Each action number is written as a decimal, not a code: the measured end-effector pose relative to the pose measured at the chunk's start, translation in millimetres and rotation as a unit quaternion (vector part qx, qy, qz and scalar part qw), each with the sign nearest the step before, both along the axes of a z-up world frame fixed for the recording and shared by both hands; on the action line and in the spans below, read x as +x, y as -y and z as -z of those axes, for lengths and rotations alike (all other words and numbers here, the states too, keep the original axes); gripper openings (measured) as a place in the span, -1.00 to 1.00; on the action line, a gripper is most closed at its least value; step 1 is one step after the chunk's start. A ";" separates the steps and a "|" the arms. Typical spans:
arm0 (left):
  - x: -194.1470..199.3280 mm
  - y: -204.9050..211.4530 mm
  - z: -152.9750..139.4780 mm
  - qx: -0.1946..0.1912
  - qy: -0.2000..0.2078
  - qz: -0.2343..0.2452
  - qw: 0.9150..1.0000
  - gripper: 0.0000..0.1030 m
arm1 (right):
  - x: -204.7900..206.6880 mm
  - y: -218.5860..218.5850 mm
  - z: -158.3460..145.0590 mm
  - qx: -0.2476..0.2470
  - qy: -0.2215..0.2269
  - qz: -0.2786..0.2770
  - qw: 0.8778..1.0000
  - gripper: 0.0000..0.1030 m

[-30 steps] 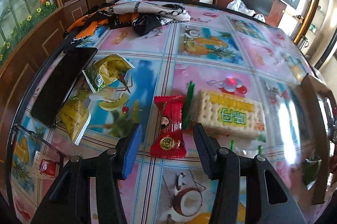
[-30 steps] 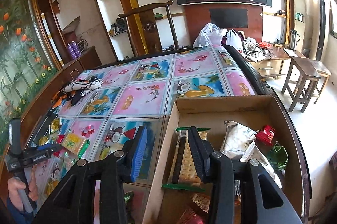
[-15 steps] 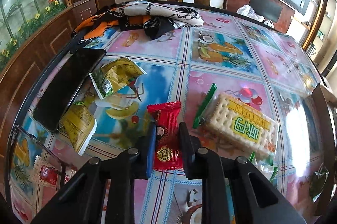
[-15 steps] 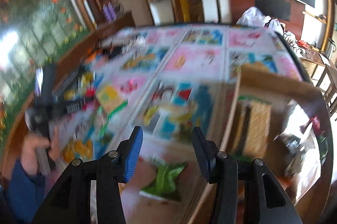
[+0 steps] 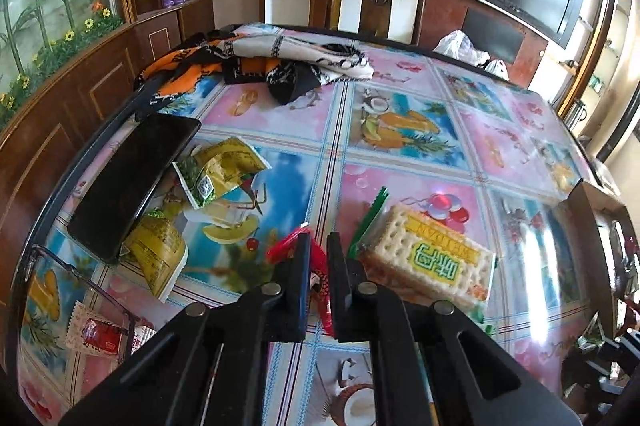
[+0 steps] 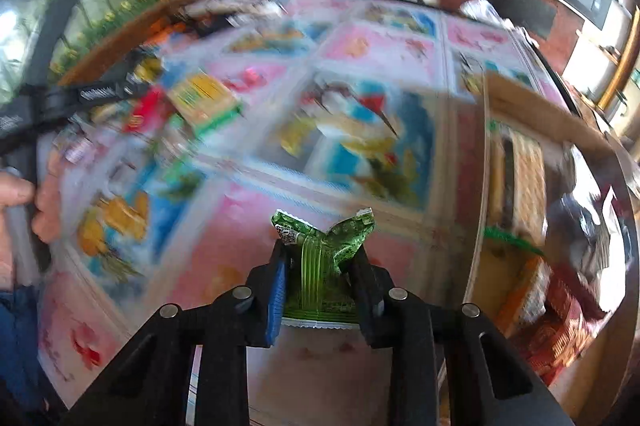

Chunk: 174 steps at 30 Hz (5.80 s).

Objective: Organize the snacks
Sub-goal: 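Grasp a red candy with the left tool while the right tool grasps a green packet, then carry the red candy and green packet into the box with both tools, then open both tools to release the candy and packet in the box, then grasp a clear cookie packet with the left tool while the right tool grasps the WEIDAN cracker pack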

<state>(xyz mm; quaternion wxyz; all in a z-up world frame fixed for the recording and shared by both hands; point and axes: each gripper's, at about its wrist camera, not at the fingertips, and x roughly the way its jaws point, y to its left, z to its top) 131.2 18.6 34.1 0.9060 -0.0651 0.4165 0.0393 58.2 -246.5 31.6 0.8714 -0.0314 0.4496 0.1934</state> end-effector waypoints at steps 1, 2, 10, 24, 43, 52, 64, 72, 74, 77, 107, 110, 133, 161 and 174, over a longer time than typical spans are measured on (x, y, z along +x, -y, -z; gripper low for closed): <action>-0.2 0.1 -1.2 -0.002 0.002 0.002 1.000 -0.86 | 0.2 -3.6 -7.5 0.016 0.012 -0.001 1.000 -0.39; -0.6 0.1 -2.1 -0.006 0.004 0.003 1.000 -0.86 | 0.9 -7.9 -15.2 0.026 0.025 0.003 0.999 -0.39; 5.8 -6.0 6.2 -0.025 -0.022 0.000 0.999 -0.84 | 25.0 -29.6 -39.6 0.096 0.072 0.045 0.992 -0.39; 13.6 -0.3 20.7 0.029 -0.035 -0.020 0.999 -0.37 | 11.0 -17.0 -36.9 0.121 0.090 0.041 0.988 -0.38; -6.6 17.8 0.6 -0.009 0.006 0.024 1.000 -0.67 | 12.6 10.5 -45.4 0.128 0.106 0.073 0.983 -0.38; -22.4 63.6 -13.6 -0.066 0.020 0.086 0.994 -0.67 | 23.1 41.3 -44.1 0.121 0.100 0.119 0.980 -0.39; -55.7 169.7 -34.1 -0.083 0.035 0.200 0.976 -0.67 | 34.9 145.2 -36.8 0.153 0.054 0.207 0.965 -0.39; -78.1 250.7 -35.4 -0.098 0.023 0.283 0.954 -0.67 | 45.3 177.8 -13.0 0.181 0.000 0.205 0.962 -0.39; -81.6 266.2 -32.2 -0.095 0.021 0.295 0.951 -0.67 | 47.3 178.7 -8.7 0.174 -0.012 0.205 0.963 -0.40; -85.2 287.4 -23.8 -0.091 0.012 0.312 0.946 -0.67 | 46.7 184.5 -4.5 0.166 -0.024 0.217 0.962 -0.40; -62.7 302.3 11.7 -0.072 -0.009 0.302 0.951 -0.66 | 45.4 190.8 -3.1 0.089 -0.027 0.250 0.964 -0.37; -63.9 303.8 12.5 -0.066 -0.006 0.304 0.950 -0.60 | 46.2 189.7 -3.0 0.088 -0.028 0.251 0.964 -0.35; -71.9 297.8 -5.9 -0.066 0.029 0.300 0.951 -0.13 | 39.0 192.3 -15.8 0.082 0.004 0.264 0.961 -0.08; -64.9 217.9 -19.9 -0.009 0.054 0.219 0.974 0.14 | 20.2 176.3 -55.6 0.137 0.120 0.221 0.958 0.20; -33.2 57.8 -2.3 -0.088 -0.023 0.064 0.994 0.48 | 21.9 156.8 -50.5 0.090 0.110 0.208 0.968 0.29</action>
